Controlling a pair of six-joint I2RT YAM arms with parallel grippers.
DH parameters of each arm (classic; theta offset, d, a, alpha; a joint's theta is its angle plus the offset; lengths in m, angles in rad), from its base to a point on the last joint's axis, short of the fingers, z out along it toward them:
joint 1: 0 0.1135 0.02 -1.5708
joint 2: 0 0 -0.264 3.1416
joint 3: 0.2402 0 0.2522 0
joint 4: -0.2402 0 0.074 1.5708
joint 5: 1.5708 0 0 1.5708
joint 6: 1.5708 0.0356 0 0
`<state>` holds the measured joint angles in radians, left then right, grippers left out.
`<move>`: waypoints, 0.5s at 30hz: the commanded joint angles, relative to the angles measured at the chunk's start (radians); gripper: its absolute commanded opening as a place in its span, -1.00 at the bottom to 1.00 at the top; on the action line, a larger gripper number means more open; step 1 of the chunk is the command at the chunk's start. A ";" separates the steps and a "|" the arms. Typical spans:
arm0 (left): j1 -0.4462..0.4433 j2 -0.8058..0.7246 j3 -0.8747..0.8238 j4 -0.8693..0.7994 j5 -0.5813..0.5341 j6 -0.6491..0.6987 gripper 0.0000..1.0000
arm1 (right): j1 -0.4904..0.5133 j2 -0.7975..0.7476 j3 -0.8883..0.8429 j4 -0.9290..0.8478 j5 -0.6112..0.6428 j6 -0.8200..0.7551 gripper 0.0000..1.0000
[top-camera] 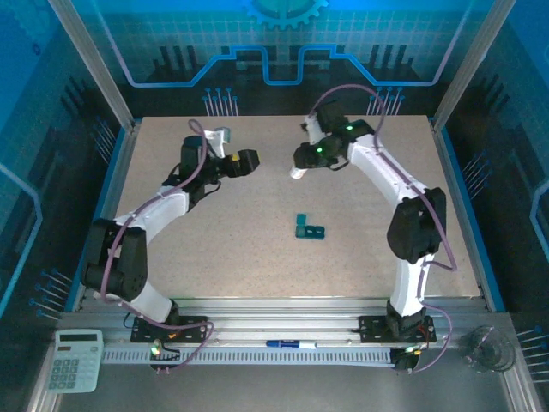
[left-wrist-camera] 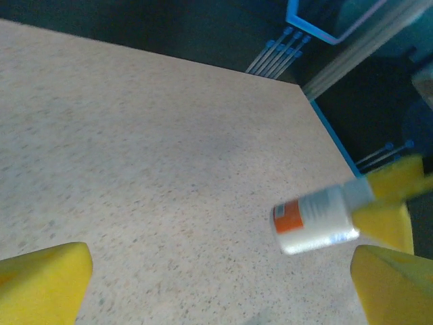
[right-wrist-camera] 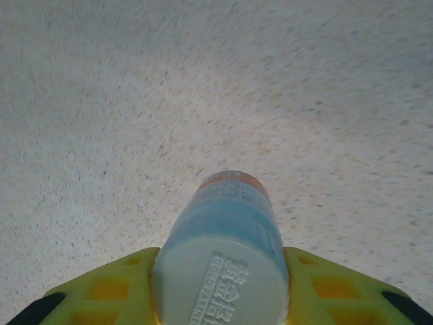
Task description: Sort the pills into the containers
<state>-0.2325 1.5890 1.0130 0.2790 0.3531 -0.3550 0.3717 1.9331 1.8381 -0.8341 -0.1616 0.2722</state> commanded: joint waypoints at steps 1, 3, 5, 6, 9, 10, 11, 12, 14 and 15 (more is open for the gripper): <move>-0.071 0.037 0.004 0.134 -0.037 0.196 0.98 | -0.069 -0.026 0.026 -0.002 -0.127 0.018 -0.25; -0.116 0.051 -0.017 0.169 -0.054 0.274 0.98 | -0.101 -0.028 0.035 -0.003 -0.167 0.014 -0.24; -0.166 0.062 -0.030 0.173 -0.072 0.364 0.98 | -0.120 -0.030 0.032 0.011 -0.214 0.011 -0.24; -0.193 0.066 -0.032 0.156 -0.091 0.432 0.98 | -0.126 -0.029 0.035 0.013 -0.227 0.013 -0.24; -0.256 0.081 -0.044 0.125 -0.153 0.582 0.98 | -0.134 -0.017 0.048 0.009 -0.273 0.013 -0.24; -0.266 0.084 -0.054 0.132 -0.159 0.608 0.98 | -0.134 -0.011 0.053 0.003 -0.288 0.009 -0.24; -0.272 0.085 -0.068 0.140 -0.160 0.626 0.98 | -0.134 -0.010 0.053 -0.001 -0.306 0.006 -0.24; -0.275 0.082 -0.085 0.157 -0.157 0.639 0.98 | -0.134 -0.011 0.047 -0.004 -0.320 0.003 -0.24; -0.274 0.074 -0.118 0.190 -0.143 0.645 0.98 | -0.132 -0.020 0.028 -0.002 -0.343 0.000 -0.24; -0.275 0.069 -0.127 0.197 -0.136 0.639 0.98 | -0.131 -0.028 0.006 0.006 -0.360 0.001 -0.24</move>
<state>-0.5144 1.6619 0.9199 0.4168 0.2344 0.1913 0.2401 1.9301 1.8534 -0.8291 -0.4278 0.2760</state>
